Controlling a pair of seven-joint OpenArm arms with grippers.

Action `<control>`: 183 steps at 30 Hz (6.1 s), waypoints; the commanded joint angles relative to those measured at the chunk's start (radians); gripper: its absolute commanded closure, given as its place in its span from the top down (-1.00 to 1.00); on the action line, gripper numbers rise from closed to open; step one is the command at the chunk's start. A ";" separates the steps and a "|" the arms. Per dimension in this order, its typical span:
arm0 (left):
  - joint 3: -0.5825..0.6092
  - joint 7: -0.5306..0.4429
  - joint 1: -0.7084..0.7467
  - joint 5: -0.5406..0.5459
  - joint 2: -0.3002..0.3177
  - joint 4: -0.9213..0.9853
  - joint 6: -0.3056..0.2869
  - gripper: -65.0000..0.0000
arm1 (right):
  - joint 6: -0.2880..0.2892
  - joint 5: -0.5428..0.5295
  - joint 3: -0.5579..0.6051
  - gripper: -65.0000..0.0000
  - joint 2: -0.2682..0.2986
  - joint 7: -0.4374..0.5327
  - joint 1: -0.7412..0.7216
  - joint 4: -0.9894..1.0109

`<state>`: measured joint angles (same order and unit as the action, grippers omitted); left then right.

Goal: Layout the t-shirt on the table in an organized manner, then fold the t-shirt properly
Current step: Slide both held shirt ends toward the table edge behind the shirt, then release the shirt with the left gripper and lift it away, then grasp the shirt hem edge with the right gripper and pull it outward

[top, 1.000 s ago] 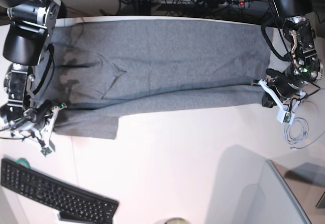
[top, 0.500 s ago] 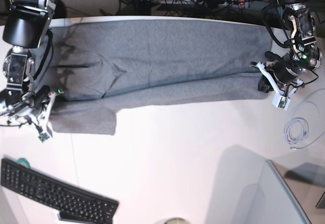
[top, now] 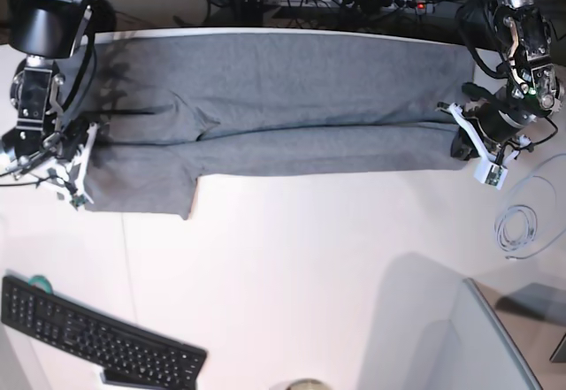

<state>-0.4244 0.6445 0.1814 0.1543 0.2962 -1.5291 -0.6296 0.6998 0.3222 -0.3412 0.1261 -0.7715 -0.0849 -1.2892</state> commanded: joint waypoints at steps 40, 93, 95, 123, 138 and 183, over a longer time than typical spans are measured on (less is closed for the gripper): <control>-0.009 -0.022 0.054 0.000 0.014 -0.029 0.004 -1.00 | -0.002 0.012 -0.114 -1.00 -0.073 0.010 0.126 -0.166; -0.178 -0.113 0.059 0.009 -0.042 0.003 0.006 0.34 | -0.002 -0.212 -0.330 0.20 -0.139 0.011 0.004 -0.266; -0.267 -0.068 0.054 0.009 -0.071 -0.060 0.006 0.34 | -0.002 -0.212 -0.329 0.20 -0.142 0.010 -0.028 -0.270; -0.635 0.061 0.125 0.170 -0.156 -0.187 -0.069 0.31 | -0.002 -0.212 0.172 0.21 -0.067 0.185 -0.281 0.351; -0.630 0.061 0.129 0.170 -0.151 -0.184 -0.069 0.31 | -0.002 -0.211 0.175 -0.41 -0.078 0.200 -0.273 0.386; -0.635 0.059 0.128 0.176 -0.150 -0.104 -0.069 0.31 | -0.296 -0.214 0.172 0.08 -0.190 0.255 -0.223 0.329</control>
<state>-1.0527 0.7231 0.3073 0.3157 0.1284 -1.6146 -0.6971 0.4080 0.1146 -0.1707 -0.0635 -0.5346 -0.2790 -0.9428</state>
